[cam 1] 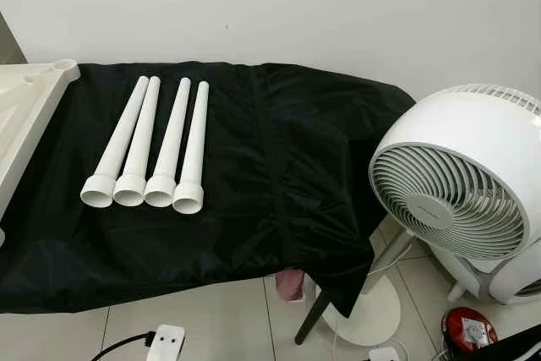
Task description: Building children table
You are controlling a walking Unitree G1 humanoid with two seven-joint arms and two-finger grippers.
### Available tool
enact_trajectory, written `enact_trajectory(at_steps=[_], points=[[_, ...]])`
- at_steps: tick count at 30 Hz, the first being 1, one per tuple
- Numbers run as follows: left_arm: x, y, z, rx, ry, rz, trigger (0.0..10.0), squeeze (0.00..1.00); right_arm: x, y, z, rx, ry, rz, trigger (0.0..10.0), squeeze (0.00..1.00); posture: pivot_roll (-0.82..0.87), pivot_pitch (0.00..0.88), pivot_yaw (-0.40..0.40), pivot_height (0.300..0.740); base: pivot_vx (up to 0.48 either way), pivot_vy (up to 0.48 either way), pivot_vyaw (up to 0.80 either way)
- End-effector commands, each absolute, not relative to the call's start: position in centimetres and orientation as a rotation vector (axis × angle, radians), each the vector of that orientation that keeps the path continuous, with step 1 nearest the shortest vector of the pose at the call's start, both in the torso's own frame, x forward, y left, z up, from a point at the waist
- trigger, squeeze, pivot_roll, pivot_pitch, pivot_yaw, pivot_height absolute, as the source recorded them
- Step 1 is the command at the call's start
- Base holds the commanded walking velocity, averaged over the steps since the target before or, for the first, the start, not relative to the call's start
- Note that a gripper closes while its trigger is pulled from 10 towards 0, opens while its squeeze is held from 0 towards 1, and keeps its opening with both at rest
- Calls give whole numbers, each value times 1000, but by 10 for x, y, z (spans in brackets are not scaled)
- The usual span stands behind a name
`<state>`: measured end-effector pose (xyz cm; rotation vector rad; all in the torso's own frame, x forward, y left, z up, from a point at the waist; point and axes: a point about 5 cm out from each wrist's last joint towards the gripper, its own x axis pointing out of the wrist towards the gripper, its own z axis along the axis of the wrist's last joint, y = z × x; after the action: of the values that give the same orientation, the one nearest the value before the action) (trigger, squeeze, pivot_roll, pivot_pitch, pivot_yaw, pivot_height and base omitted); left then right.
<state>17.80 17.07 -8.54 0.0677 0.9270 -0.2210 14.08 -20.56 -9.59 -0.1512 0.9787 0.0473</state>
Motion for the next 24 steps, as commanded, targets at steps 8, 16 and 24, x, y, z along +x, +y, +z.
enact_trajectory(at_steps=[8,16,24], points=[[172,171,-88,57,962,-238,10000,0,136,-198,-100,-96,1018,45,10000,0,35,0,-3,740,0,0,0],[172,170,-89,63,977,-227,10000,0,127,-198,-103,-97,1047,46,10000,0,43,0,-8,740,0,0,0],[163,168,-94,59,1010,-218,10000,0,124,-200,-103,-100,1054,43,10000,0,43,0,-13,740,0,0,0]])
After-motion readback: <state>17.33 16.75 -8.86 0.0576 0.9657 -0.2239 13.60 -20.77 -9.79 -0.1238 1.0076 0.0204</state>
